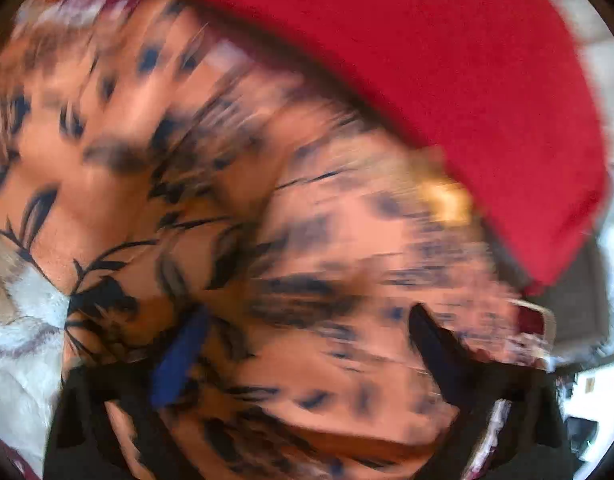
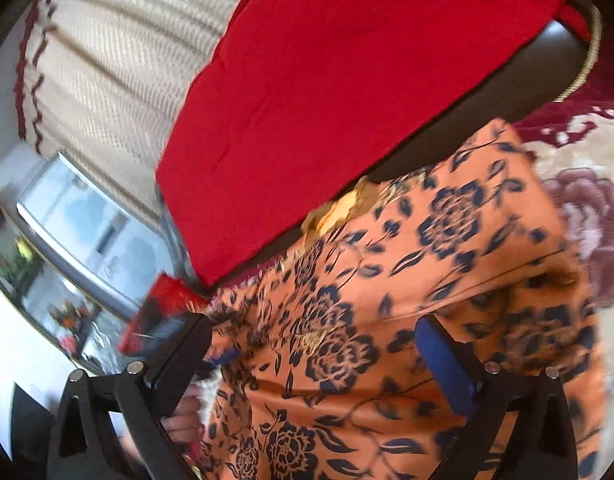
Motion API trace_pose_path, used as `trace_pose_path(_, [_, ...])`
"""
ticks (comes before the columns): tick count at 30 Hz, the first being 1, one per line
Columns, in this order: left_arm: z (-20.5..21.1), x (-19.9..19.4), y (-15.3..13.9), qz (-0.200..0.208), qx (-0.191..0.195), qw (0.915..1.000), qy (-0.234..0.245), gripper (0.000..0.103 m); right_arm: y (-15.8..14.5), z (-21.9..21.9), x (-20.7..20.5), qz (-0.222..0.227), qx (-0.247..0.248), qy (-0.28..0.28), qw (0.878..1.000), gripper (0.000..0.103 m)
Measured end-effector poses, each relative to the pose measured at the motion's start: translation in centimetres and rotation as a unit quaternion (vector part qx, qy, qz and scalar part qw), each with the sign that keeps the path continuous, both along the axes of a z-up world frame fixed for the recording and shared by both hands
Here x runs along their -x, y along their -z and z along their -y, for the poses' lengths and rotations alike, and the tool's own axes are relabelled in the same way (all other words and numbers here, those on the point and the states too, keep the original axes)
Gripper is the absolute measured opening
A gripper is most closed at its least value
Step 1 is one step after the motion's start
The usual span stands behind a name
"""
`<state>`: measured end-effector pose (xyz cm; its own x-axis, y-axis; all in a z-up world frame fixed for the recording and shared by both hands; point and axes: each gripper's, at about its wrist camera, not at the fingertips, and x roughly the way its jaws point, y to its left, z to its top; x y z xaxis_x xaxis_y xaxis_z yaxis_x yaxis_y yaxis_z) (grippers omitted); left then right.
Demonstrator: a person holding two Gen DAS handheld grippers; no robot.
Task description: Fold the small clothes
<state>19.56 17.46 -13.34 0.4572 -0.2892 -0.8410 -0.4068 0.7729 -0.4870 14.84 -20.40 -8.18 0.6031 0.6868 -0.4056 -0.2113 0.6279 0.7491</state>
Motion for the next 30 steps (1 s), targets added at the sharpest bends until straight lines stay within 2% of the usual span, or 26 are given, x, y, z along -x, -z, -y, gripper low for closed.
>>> trace_pose_path(2, [0.6, 0.3, -0.5, 0.012, -0.025, 0.9995, 0.012, 0.08, 0.6, 1.6, -1.0, -0.017, -0.048, 0.015, 0.999, 0.103])
trace_pose_path(3, [1.2, 0.4, -0.8, 0.011, -0.043, 0.9988, 0.022, 0.08, 1.8, 3.2, -2.2, -0.043, -0.072, 0.025, 0.996, 0.103])
trace_pose_path(5, [2.0, 0.5, -0.9, 0.008, -0.063, 0.9974, 0.033, 0.08, 4.2, 5.3, -3.9, -0.117, -0.059, 0.067, 0.989, 0.102])
trace_pose_path(6, [2.3, 0.6, -0.9, 0.01, -0.071, 0.9967, 0.038, 0.08, 5.4, 6.6, -4.4, -0.162, -0.081, 0.081, 0.98, 0.102])
trace_pose_path(7, [2.4, 0.5, -0.8, 0.011, -0.077, 0.9961, 0.041, 0.08, 5.4, 7.4, -4.4, -0.154, -0.126, 0.067, 0.978, 0.102])
trace_pose_path(8, [2.8, 0.5, -0.9, 0.011, -0.082, 0.9955, 0.044, 0.081, 4.4, 7.8, -4.2, -0.131, -0.139, 0.055, 0.98, 0.102])
trace_pose_path(9, [3.1, 0.5, -0.9, 0.011, -0.089, 0.9948, 0.048, 0.082, 2.6, 8.5, -3.9, -0.098, -0.107, 0.056, 0.988, 0.102])
trace_pose_path(11, [3.8, 0.3, -1.0, 0.011, -0.106, 0.9927, 0.057, 0.081, 0.9, 9.7, -4.3, -0.077, -0.065, 0.074, 0.992, 0.102])
trace_pose_path(12, [4.1, 0.5, -1.4, 0.014, -0.117, 0.9915, 0.055, 0.081, 0.8, 10.5, -5.5, -0.086, -0.044, 0.092, 0.991, 0.102])
trace_pose_path(14, [4.7, 1.1, -2.4, 0.026, -0.141, 0.9885, 0.048, 0.081, 1.7, 10.7, -8.3, -0.113, -0.033, 0.069, 0.991, 0.1])
trace_pose_path(15, [5.2, 1.6, -3.2, 0.047, -0.15, 0.9866, 0.045, 0.081, 2.5, 10.3, -10.1, -0.134, -0.008, 0.055, 0.989, 0.095])
trace_pose_path(17, [6.0, 2.5, -4.3, 0.086, -0.155, 0.983, 0.045, 0.082, 3.9, 9.4, -12.1, -0.161, 0.03, 0.035, 0.986, 0.076])
trace_pose_path(18, [6.6, 2.6, -4.4, 0.092, -0.163, 0.9811, 0.049, 0.082, 4.8, 8.5, -13.0, -0.183, 0.046, 0.013, 0.982, 0.054])
trace_pose_path(19, [7.6, 2.2, -3.8, 0.085, -0.173, 0.9789, 0.066, 0.082, 5.5, 7.7, -13.3, -0.199, 0.074, 0.003, 0.977, 0.035])
trace_pose_path(21, [8.7, 0.9, -1.2, 0.035, -0.185, 0.9771, 0.1, 0.082, 5.1, 6.7, -13.1, -0.183, 0.141, 0.006, 0.973, 0.017])
trace_pose_path(22, [9.1, 0.6, 0.0, 0.024, -0.199, 0.9742, 0.104, 0.084, 4.5, 6.7, -12.8, -0.174, 0.168, 0.019, 0.97, 0.017])
trace_pose_path(24, [9.6, 0.8, -0.2, 0.038, -0.214, 0.9706, 0.103, 0.085, 3.5, 6.6, -12.3, -0.15, 0.226, 0.049, 0.961, 0.017])
trace_pose_path(25, [9.7, 0.8, -0.2, 0.039, -0.215, 0.9705, 0.102, 0.085, 3.0, 6.4, -12.2, -0.137, 0.243, 0.054, 0.959, 0.021])
trace_pose_path(26, [9.7, 0.7, -0.1, 0.039, -0.212, 0.9709, 0.103, 0.085, 2.8, 6.6, -12.3, -0.132, 0.229, 0.05, 0.963, 0.021])
trace_pose_path(27, [9.6, 0.6, 0.0, 0.04, -0.209, 0.9714, 0.104, 0.086, 2.7, 7.4, -12.6, -0.133, 0.195, 0.049, 0.97, 0.03])
trace_pose_path(28, [9.5, 0.7, 0.0, 0.041, -0.208, 0.9715, 0.105, 0.086, 2.6, 8.3, -13.1, -0.132, 0.159, 0.063, 0.977, 0.056])
trace_pose_path(30, [8.9, 1.3, -0.2, 0.043, -0.21, 0.9708, 0.108, 0.088, 2.9, 9.3, -14.4, -0.134, 0.107, 0.072, 0.983, 0.093])
